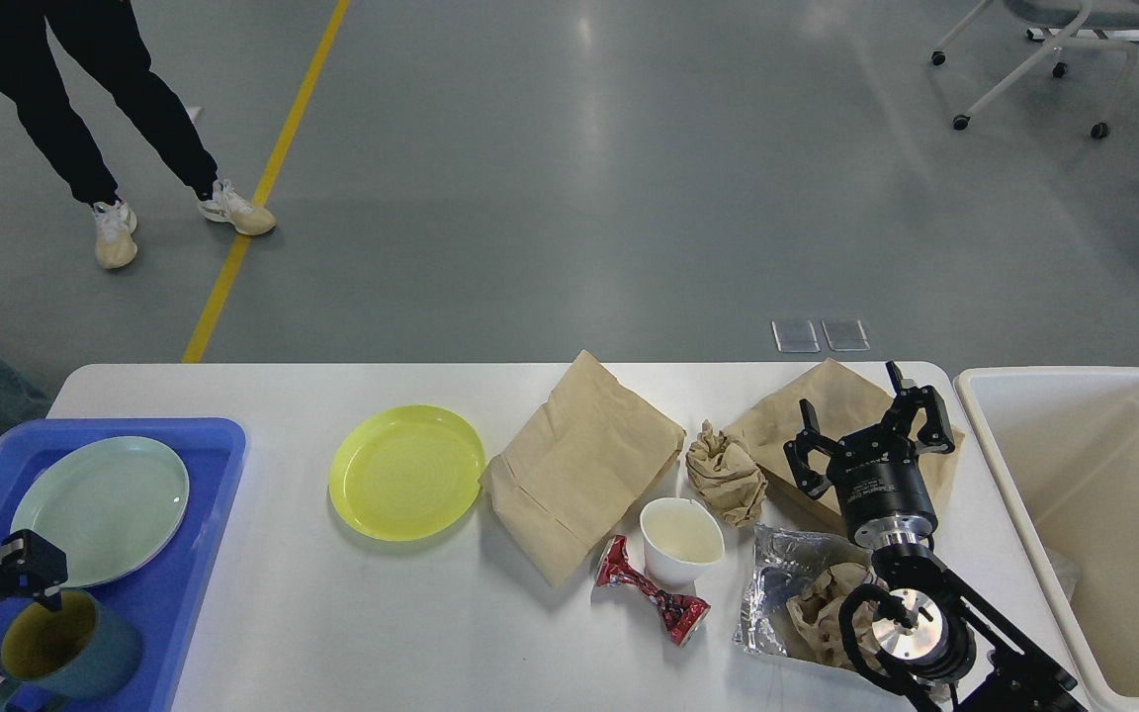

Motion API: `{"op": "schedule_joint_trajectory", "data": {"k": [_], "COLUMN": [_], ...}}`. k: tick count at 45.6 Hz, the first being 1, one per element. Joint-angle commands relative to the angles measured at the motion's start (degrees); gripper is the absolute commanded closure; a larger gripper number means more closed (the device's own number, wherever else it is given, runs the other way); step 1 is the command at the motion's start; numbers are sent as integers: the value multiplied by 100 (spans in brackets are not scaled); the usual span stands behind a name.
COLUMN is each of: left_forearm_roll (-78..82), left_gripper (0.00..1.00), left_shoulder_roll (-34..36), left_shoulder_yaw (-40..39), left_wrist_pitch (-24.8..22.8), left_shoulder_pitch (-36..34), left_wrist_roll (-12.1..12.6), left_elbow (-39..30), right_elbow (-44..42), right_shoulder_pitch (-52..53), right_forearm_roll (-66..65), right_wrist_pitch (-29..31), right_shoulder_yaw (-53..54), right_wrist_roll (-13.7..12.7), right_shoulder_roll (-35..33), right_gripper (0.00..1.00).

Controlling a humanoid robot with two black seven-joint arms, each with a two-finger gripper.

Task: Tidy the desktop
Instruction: 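Open the left gripper and raise it away from the tray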

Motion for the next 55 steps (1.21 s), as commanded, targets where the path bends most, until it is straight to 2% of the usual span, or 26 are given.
{"op": "schedule_joint_trajectory", "data": {"k": [1,7,15,25,31,34,42,48,55], "left_forearm_roll": [-3,-65,-539,-1848,-2481,-2727,-3167,-3264,-3334], "left_gripper": [6,6,6,6,6,6,6,6,6], "left_shoulder_roll": [-73,-230,-1354,-2998,-3588,-3738,-3791,-3791,-3808], "left_shoulder_yaw": [426,1111,1920,2018,2018,2018,2018,2026,2026], "left_wrist_pitch": [-377,-571,-589,-597,-703,-878,-1695,-1845,-1933], "left_shoulder_pitch": [-1053,-2406,-3848,-5114,-5782,-6160,-7039,-7505,-7524], "left_wrist_roll": [0,0,-26,-17,-26,-35,-53,-53,-53], "left_elbow": [-343,-1011,-1793,-2576,-2848,-2998,-3121,-3288,-3314], "right_elbow": [-1,-1,-1,-9,-9,-9,-9,-9,-9], "right_shoulder_pitch": [0,0,0,0,0,0,0,0,0], "right_forearm_roll": [0,0,0,0,0,0,0,0,0], "right_wrist_pitch": [4,-4,-4,4,4,4,4,-4,4], "right_shoulder_yaw": [0,0,0,0,0,0,0,0,0], "right_wrist_roll": [0,0,0,0,0,0,0,0,0], "right_shoulder_roll": [0,0,0,0,0,0,0,0,0], "right_gripper": [0,0,0,0,0,0,0,0,0]}}
